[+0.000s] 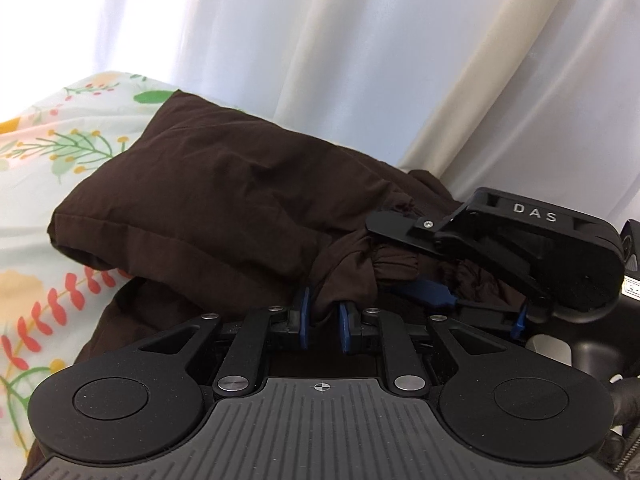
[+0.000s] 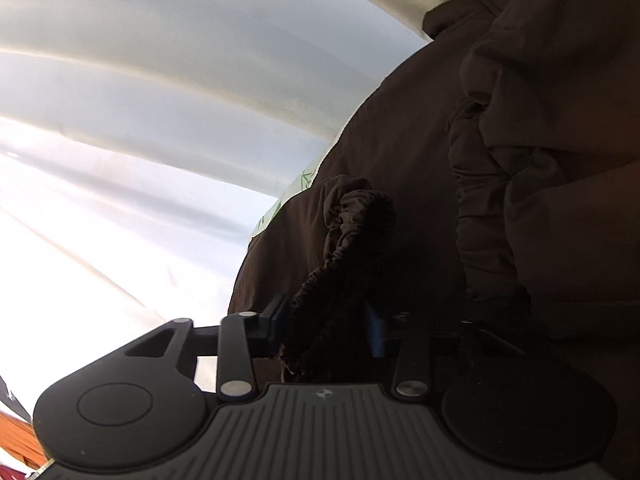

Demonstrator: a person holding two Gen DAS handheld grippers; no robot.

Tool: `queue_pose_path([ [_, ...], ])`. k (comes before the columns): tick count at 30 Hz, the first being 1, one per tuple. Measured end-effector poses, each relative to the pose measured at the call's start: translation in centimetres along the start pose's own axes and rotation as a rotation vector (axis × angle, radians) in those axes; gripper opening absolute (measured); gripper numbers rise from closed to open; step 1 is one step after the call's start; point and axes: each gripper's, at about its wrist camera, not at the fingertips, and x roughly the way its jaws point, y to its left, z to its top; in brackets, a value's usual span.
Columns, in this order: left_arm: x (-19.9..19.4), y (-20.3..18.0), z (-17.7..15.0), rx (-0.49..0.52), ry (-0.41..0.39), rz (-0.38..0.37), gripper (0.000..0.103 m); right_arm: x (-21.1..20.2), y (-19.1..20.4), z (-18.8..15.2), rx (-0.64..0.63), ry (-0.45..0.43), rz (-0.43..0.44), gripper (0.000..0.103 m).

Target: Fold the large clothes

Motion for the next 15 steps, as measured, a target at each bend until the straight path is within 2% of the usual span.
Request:
queue_pose_path([
  [1, -0.5, 0.2, 0.1, -0.014, 0.01, -0.012, 0.025, -0.2, 0.3, 0.1, -0.035, -0.017, -0.022, 0.023],
  [2, -1.1, 0.5, 0.3, -0.034, 0.02, -0.029, 0.04, -0.6, 0.9, 0.1, -0.082, -0.042, -0.055, 0.02],
  [4, -2.9, 1.3, 0.1, -0.059, -0.007, -0.058, 0.058, -1.9, 1.8, 0.6, -0.142, -0.1, -0.08, 0.019],
  [6, -4.4, 2.0, -0.1, -0.038, -0.044, -0.029, 0.06, -3.6, 2.7, 1.3, -0.199, -0.152, -0.081, 0.018],
  [8, -4.5, 2.8, 0.0, -0.018, -0.062, 0.049, 0.061, -5.2, 4.2, 1.7, -0.274, -0.207, -0.093, 0.017],
  [10, -3.4, 3.9, 0.3, -0.045, -0.037, 0.129, 0.058, -7.0, 5.7, 1.9, -0.345, -0.262, -0.098, 0.017],
  [13, -2.2, 5.1, 0.9, -0.113, -0.006, 0.138, 0.05, -10.1, 7.2, 2.1, -0.42, -0.342, -0.097, 0.016],
  [15, -1.8, 5.0, 1.5, -0.13, -0.019, 0.126, 0.049, -12.2, 7.5, 2.4, -0.439, -0.392, -0.11, 0.016],
])
